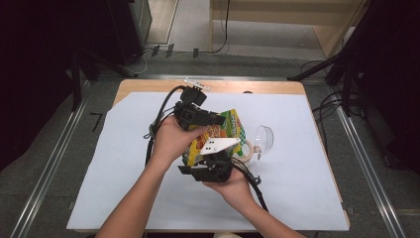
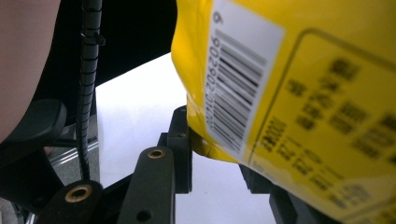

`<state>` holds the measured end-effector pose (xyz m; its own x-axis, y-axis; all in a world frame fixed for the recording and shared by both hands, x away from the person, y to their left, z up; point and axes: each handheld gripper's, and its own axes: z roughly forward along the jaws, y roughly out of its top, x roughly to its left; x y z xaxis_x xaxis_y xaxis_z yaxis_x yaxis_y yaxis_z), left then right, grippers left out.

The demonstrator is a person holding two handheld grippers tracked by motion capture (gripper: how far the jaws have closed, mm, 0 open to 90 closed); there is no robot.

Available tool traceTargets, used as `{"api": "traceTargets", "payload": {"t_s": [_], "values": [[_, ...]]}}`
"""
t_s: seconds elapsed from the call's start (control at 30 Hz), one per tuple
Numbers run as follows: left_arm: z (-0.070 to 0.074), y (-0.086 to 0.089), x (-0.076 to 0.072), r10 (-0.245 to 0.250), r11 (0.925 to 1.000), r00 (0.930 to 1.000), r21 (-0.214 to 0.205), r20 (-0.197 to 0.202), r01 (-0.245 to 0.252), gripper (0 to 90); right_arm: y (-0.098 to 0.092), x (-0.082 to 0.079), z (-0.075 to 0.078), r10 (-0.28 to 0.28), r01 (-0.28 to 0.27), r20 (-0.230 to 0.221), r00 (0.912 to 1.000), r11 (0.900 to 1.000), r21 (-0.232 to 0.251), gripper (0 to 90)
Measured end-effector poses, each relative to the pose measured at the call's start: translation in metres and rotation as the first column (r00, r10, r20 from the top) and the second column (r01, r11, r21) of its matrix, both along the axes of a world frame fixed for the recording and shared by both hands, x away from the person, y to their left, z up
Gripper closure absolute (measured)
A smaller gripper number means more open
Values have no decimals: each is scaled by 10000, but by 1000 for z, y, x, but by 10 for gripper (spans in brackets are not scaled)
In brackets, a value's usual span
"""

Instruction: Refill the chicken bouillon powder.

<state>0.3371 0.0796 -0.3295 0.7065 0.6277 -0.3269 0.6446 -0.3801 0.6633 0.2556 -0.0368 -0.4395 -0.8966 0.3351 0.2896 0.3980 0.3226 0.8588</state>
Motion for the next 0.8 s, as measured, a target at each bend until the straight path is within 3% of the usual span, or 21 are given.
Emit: {"api": "traceTargets", "payload": {"t_s": [0.8], "values": [[-2, -1, 5, 130, 9999, 9999, -94, 44, -129, 769, -1, 5, 0, -47, 48, 58, 10000, 9999, -120, 702]]}}
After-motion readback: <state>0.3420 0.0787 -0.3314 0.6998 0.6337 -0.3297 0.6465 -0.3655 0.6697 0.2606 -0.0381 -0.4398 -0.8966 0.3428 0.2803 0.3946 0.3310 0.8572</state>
